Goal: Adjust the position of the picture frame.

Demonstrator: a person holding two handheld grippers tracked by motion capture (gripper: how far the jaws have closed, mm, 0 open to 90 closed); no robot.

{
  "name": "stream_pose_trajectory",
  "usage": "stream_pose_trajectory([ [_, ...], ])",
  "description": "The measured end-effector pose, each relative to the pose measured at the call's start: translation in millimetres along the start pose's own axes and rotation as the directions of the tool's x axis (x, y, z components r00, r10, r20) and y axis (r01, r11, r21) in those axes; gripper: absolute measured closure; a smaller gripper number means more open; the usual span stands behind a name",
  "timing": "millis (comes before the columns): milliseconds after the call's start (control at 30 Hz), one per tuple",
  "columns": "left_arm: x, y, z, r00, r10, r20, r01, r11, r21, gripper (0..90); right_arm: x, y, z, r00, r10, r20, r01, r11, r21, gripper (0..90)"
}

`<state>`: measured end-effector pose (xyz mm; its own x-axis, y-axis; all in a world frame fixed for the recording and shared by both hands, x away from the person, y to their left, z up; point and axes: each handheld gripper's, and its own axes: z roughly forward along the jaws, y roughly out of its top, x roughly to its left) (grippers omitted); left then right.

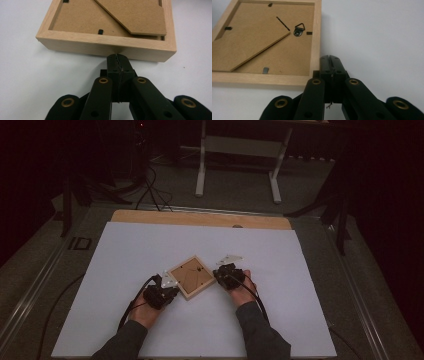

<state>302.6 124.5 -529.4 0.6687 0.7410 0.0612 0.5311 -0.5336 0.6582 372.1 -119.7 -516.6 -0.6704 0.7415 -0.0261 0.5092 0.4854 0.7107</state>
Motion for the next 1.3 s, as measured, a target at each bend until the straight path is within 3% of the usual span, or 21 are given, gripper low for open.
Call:
stream_pose_trajectory([
  [267,-0.1,4.4,4.0,1.0000,-0.006,-0.004,0.006,1.0000,-0.007,89.8,-0.2,-9.4,-9.5,1.0000,-0.005,0.001,0.005,1.0000,-0.002,89.9],
  [567,6.4,8.7,11.6,0.9989,-0.046,0.006,0.046,0.9985,-0.031,89.7,0.7,-21.1,-19.9,0.9998,-0.018,-0.005,0.018,0.9998,-0.013,89.9],
  [800,5.2,4.9,6.1,0.9994,-0.017,0.031,0.018,0.9997,-0.019,89.6,8.5,-31.4,-28.0,0.9984,-0.053,-0.019,0.052,0.9983,-0.026,89.9],
  [900,4.4,3.7,4.4,0.9994,-0.013,0.033,0.014,0.9998,-0.014,89.6,9.8,-33.7,-28.5,0.9987,-0.045,-0.025,0.044,0.9985,-0.032,89.9],
  [1300,9.2,2.5,3.5,0.9994,-0.029,0.016,0.030,0.9993,-0.021,89.7,17.9,-37.2,-31.4,0.9974,-0.057,-0.044,0.055,0.9977,-0.039,89.9],
])
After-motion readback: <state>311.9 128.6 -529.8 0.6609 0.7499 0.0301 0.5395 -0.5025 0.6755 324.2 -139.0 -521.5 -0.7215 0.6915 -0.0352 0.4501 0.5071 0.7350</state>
